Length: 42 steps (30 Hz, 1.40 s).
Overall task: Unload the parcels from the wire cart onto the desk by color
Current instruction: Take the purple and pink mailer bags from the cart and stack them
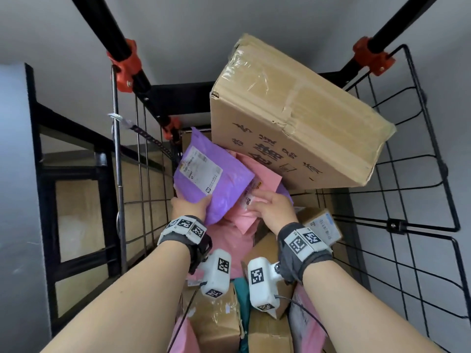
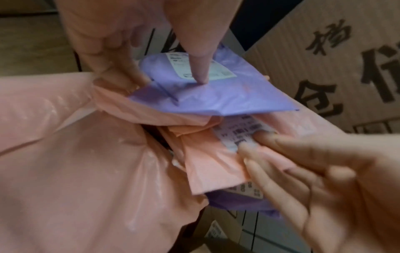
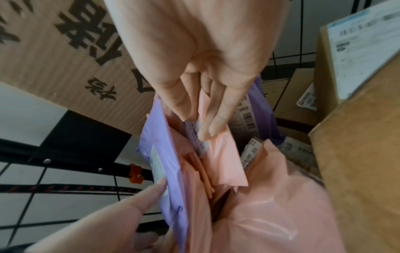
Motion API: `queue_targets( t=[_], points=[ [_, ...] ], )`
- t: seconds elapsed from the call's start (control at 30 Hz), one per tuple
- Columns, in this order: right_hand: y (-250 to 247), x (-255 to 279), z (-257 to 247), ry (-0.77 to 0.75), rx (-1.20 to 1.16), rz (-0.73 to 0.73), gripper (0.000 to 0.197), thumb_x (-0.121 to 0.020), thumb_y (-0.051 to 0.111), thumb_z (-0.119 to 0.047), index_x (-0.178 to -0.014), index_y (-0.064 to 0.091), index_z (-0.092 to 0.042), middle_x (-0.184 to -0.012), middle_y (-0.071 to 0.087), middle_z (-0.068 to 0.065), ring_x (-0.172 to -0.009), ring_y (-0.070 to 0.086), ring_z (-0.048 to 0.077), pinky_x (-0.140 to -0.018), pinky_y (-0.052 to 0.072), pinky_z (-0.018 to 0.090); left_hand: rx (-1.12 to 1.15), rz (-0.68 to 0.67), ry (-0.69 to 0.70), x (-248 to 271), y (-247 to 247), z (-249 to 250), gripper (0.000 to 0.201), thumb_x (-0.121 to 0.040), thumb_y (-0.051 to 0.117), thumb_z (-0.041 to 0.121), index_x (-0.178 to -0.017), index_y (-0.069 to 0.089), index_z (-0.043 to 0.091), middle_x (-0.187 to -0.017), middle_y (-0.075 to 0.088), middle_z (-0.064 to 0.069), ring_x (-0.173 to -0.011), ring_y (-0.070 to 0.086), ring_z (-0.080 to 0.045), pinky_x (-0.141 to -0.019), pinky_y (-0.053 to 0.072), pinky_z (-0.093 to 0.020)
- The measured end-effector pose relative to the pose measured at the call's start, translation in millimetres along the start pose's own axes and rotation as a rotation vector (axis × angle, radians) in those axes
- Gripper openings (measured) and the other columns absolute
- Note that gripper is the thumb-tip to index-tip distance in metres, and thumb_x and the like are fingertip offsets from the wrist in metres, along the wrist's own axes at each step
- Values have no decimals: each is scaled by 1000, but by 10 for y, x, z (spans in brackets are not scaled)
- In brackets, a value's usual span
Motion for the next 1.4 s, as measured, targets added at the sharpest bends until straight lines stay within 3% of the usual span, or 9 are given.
queue_targets(
  t=[0.13, 0.2, 0.3, 0.43, 0.6, 0.77, 0.87, 1.03, 1.4],
  points=[
    [-225, 121, -12, -16, 70, 69, 26, -74, 69, -2, -85, 71, -24, -97, 67, 1, -95, 64, 16, -88, 49, 27, 21, -65, 53, -4, -19, 23, 37, -70, 73, 17, -99, 61, -3, -85, 55, -15, -67, 51, -28, -52, 38, -24],
    [-368, 185, -4, -29, 106, 132, 22, -72, 73, -2, -72, 67, -23, -87, 65, -2, -89, 61, 15, -81, 46, 23, 8, -55, 92, 4, -46, 37, 7, -79, 63, 7, -78, 58, 3, -74, 55, -13, -64, 48, -28, -56, 38, -23],
    [-560, 280, 20, -27, 154, 201, 29, -70, 76, -2, -64, 59, -25, -80, 62, -5, -89, 64, 20, -87, 52, 34, 20, -45, 122, 39, -70, 15, 19, -75, 58, 2, -61, 49, 11, -57, 48, -7, -56, 45, -27, -60, 38, -28],
    [-795, 495, -17, -48, 221, 215, 30, -73, 73, 1, -74, 53, -21, -90, 62, 0, -86, 67, 25, -79, 56, 40, 87, -94, 128, 246, -100, 29, 15, -72, 53, -6, -64, 52, 7, -47, 50, -7, -39, 42, -21, -49, 33, -20],
    [-1044, 887, -50, -83, 273, 282, 57, -72, 73, -3, -117, 48, -30, -104, 64, 6, -94, 63, 27, -85, 54, 45, 90, -92, 207, 618, -231, 87, 13, -73, 52, -6, -70, 55, 6, -56, 56, -10, -54, 54, -26, -58, 43, -27],
    [-1196, 1324, -88, -135, 270, 312, 96, -73, 72, -1, -146, 21, -37, -134, 54, 6, -119, 54, 28, -102, 44, 43, 108, -126, 294, 1050, -396, 146, 9, -55, 54, 7, -63, 53, 10, -58, 58, -12, -62, 57, -29, -63, 44, -33],
    [-1279, 1566, -140, -165, 282, 347, 88, -73, 74, -5, -145, 28, -27, -134, 55, 6, -121, 53, 27, -101, 42, 36, 106, -152, 380, 1352, -519, 213, 16, -47, 49, 13, -63, 52, 12, -58, 58, -11, -57, 54, -26, -62, 46, -33],
    [-1335, 1951, -304, -253, 234, 437, 72, -76, 73, -10, -138, 39, -21, -128, 58, 6, -117, 55, 26, -97, 44, 35, 209, -135, 517, 1806, -836, 351, 27, -86, 56, 13, -63, 42, 14, -59, 45, -5, -43, 44, -15, -40, 40, -18],
    [-512, 3110, -1252, -667, 216, 439, 63, -74, 77, -15, -131, 50, -17, -119, 62, 4, -110, 58, 25, -93, 43, 30, 402, 169, 727, 2274, -2534, 20, 31, -91, 56, 22, -64, 42, 15, -63, 46, -6, -55, 45, -21, -62, 46, -35]
  ],
)
Point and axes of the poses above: each hand's wrist, its own x-axis away from the middle knuckle, its own y-axis out of the palm, z = x × y, the point moved 4 cm from there along -x, towards the middle knuckle
